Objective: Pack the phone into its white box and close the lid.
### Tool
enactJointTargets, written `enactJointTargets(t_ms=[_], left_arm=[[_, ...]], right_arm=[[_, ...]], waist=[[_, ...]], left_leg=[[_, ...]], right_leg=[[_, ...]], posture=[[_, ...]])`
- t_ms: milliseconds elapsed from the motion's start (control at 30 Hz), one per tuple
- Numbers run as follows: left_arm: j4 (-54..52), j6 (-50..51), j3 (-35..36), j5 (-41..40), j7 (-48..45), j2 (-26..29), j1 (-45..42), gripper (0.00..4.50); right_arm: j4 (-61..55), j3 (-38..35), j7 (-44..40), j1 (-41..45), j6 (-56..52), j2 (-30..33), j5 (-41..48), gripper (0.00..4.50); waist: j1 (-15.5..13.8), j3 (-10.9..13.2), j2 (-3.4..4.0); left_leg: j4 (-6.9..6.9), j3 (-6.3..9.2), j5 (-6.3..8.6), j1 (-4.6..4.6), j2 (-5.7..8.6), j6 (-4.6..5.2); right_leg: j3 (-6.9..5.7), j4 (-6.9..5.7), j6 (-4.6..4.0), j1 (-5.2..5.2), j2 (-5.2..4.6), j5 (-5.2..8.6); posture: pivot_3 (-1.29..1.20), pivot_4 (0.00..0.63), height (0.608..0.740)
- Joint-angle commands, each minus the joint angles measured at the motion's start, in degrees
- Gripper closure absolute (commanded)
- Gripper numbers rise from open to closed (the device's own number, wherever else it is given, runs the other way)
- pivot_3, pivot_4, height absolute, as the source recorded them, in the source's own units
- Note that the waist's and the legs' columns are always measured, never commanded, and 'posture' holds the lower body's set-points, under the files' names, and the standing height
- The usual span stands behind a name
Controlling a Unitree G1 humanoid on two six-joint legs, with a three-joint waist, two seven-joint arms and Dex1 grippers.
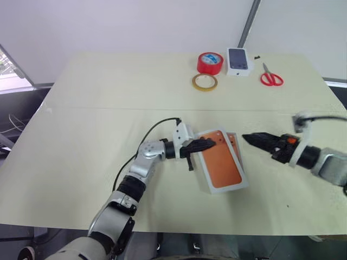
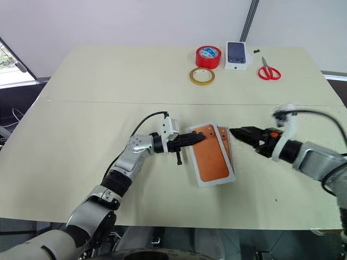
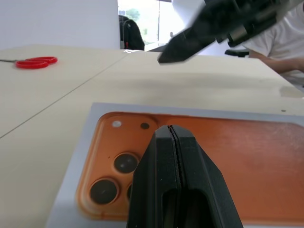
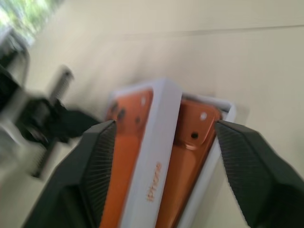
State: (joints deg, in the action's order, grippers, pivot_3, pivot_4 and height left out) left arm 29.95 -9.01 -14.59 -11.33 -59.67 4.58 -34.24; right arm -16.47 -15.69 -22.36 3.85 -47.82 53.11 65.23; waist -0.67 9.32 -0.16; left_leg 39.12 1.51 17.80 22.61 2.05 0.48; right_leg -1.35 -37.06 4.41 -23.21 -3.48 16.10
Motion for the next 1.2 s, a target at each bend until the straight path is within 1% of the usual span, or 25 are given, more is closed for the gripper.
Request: enactJointTargets(t_ms=[33, 67, 100, 133, 200, 267, 400, 600, 700, 933, 1200], left_arm=[[-6.96, 4.24, 1.30, -1.96, -3.13, 4.18, 0.67, 4.50], [-9.73, 8.46, 1.12, -3.81, -5.27, 6.03, 1.39, 4.50], [-12.35, 10.61, 0.61, -4.33, -7.03, 8.18, 2.25, 4.50], [-14.33, 11.96, 0.21, -4.50, -8.29, 10.01, 3.09, 4.50], [-16.36, 14.50, -0.45, -4.19, -9.10, 12.20, 4.06, 4.50], [-16.99, 15.05, -1.28, -3.23, -9.77, 13.45, 5.17, 4.50], [-15.32, 12.36, -2.71, -0.42, -8.30, 13.01, 6.32, 4.50], [-9.56, 5.85, -2.71, 2.30, -3.80, 8.27, 5.16, 4.50], [-7.98, 5.04, -2.55, 2.40, -2.24, 5.51, 3.80, 4.50], [-3.01, 2.57, -2.67, 3.16, -1.67, 2.26, 1.14, 4.50], [1.81, 0.33, -2.29, 4.21, -0.11, -1.00, -2.82, 4.50]], right_arm=[[-2.94, 4.08, -2.64, -1.02, 11.16, 0.14, -16.93, 2.93], [-3.15, 5.00, -3.53, -1.30, 13.40, -0.40, -20.03, 3.46], [-3.38, 6.19, -4.50, -1.77, 15.82, -0.55, -23.43, 4.03], [-3.22, 7.57, -5.21, -2.30, 18.05, -0.49, -26.93, 4.48], [-2.24, 9.21, -6.40, -2.99, 21.41, -1.27, -31.78, 4.48], [-0.90, 9.78, -6.27, -2.69, 22.42, -3.26, -34.10, 4.48], [-0.80, 9.20, -5.04, -0.73, 21.11, -7.69, -35.56, 4.48], [-4.16, 8.91, -4.94, -1.59, 19.32, -9.63, -38.07, 4.48], [-6.05, 9.21, -5.47, -3.07, 19.20, -9.45, -39.64, 4.48], [-9.45, 9.21, -4.88, -4.84, 17.53, -11.50, -41.03, 4.48], [-7.75, 7.53, -5.46, -4.54, 17.51, -12.17, -43.28, 4.48]], waist=[[-0.04, 0.00, 0.01], [-0.03, 0.00, 0.02], [-0.02, -0.01, 0.03], [-0.02, -0.01, 0.04], [-0.10, -0.02, 0.04], [-0.15, -0.01, 0.04], [-0.11, -0.01, 0.04], [-0.12, -0.01, 0.05], [-0.20, -0.01, 0.05], [-0.06, -0.03, 0.06], [-0.15, -0.02, 0.05]], left_leg=[[0.00, 0.00, 0.00, 0.01, 0.00, 0.00], [0.00, 0.00, 0.00, 0.01, 0.01, -0.01], [-0.01, 0.00, -0.01, 0.01, 0.00, -0.02], [-0.01, 0.00, -0.01, 0.01, 0.00, -0.03], [-0.01, 0.01, -0.04, 0.00, 0.00, -0.07], [0.02, 0.02, -0.05, -0.01, 0.01, -0.10], [0.02, 0.03, -0.05, -0.01, 0.02, -0.10], [0.02, 0.03, -0.05, -0.01, 0.02, -0.11], [0.02, 0.03, -0.05, -0.01, 0.02, -0.11], [0.02, 0.03, -0.05, -0.06, 0.03, -0.11], [0.02, 0.02, -0.05, -0.05, 0.08, -0.11]], right_leg=[[0.00, 0.00, 0.00, -0.01, 0.00, 0.00], [0.00, -0.01, 0.00, -0.02, 0.00, 0.00], [0.00, -0.01, 0.00, -0.02, 0.00, 0.00], [0.00, -0.01, 0.00, -0.03, 0.00, 0.00], [0.00, -0.01, 0.00, -0.02, 0.00, 0.00], [0.00, 0.01, 0.00, 0.02, -0.02, 0.00], [0.01, 0.02, 0.00, 0.02, -0.05, 0.00], [0.01, 0.01, 0.00, 0.00, -0.05, 0.00], [0.01, 0.01, 0.00, 0.01, -0.05, 0.00], [0.01, -0.05, 0.00, 0.01, -0.03, 0.00], [0.00, -0.05, 0.00, 0.03, -0.04, 0.00]], posture=[[0.00, 0.150, 0.740], [0.00, 0.150, 0.740], [0.00, 0.150, 0.740], [0.00, 0.150, 0.740], [0.00, 0.150, 0.740], [0.00, 0.150, 0.740], [0.00, 0.150, 0.740], [0.00, 0.150, 0.740], [0.00, 0.150, 0.740], [0.00, 0.150, 0.740], [0.00, 0.150, 0.740]])
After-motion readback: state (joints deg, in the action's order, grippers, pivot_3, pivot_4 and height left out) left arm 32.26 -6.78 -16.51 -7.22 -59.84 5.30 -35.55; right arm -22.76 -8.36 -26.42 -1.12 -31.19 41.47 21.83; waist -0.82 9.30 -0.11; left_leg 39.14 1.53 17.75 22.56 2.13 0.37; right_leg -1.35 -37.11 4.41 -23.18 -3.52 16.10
